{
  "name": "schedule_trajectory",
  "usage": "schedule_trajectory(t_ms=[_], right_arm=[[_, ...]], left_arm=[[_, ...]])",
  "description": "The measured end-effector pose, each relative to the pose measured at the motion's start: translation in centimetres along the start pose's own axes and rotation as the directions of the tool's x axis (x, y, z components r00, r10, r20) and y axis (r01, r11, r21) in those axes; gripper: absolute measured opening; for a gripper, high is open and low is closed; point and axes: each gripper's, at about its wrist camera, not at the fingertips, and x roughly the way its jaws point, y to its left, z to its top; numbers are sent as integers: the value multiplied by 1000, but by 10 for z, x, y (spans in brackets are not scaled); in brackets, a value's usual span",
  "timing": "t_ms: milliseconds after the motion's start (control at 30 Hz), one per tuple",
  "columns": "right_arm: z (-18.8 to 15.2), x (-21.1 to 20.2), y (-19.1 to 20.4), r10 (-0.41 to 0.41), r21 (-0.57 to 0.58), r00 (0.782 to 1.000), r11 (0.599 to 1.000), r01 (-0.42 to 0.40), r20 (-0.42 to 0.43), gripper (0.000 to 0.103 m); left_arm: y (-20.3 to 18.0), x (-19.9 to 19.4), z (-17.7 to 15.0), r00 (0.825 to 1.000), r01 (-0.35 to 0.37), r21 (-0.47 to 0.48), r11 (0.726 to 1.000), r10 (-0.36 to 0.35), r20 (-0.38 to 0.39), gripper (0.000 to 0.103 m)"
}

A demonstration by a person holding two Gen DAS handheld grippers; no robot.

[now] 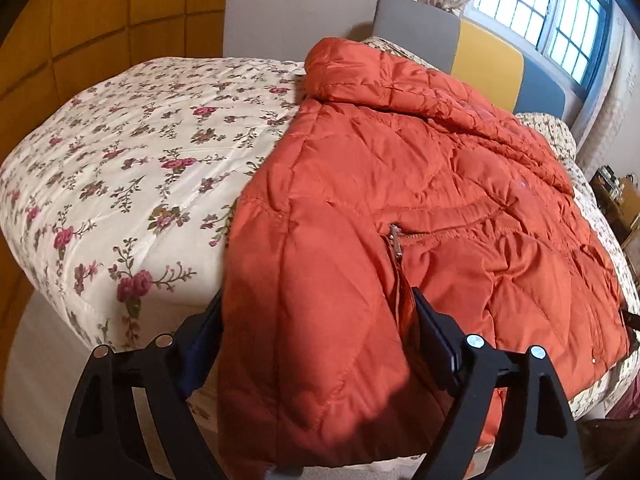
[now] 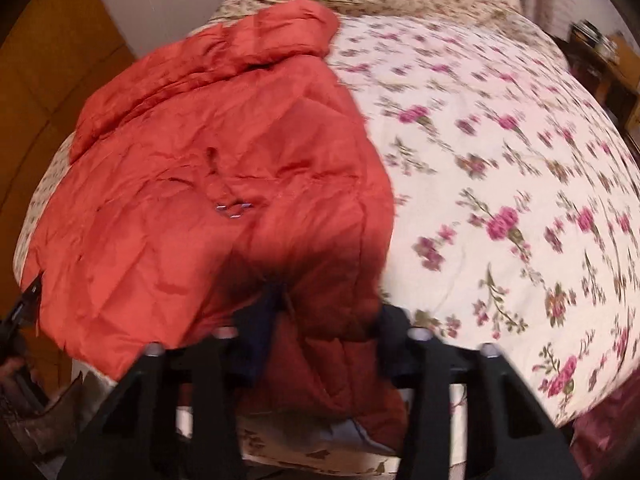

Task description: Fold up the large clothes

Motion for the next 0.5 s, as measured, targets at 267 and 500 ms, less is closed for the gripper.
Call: schedule_trajectory(t_ms=[267, 500], right_arm=[[-1, -28, 0, 71, -52, 997, 996, -71, 7, 11], [-12, -67, -9, 238, -52, 971, 970, -239, -14, 10]], left_arm=[[-19, -17, -1, 997, 81, 90, 993, -81, -3, 19], [-21, -57, -2, 985, 173, 104, 979, -174, 0, 14]])
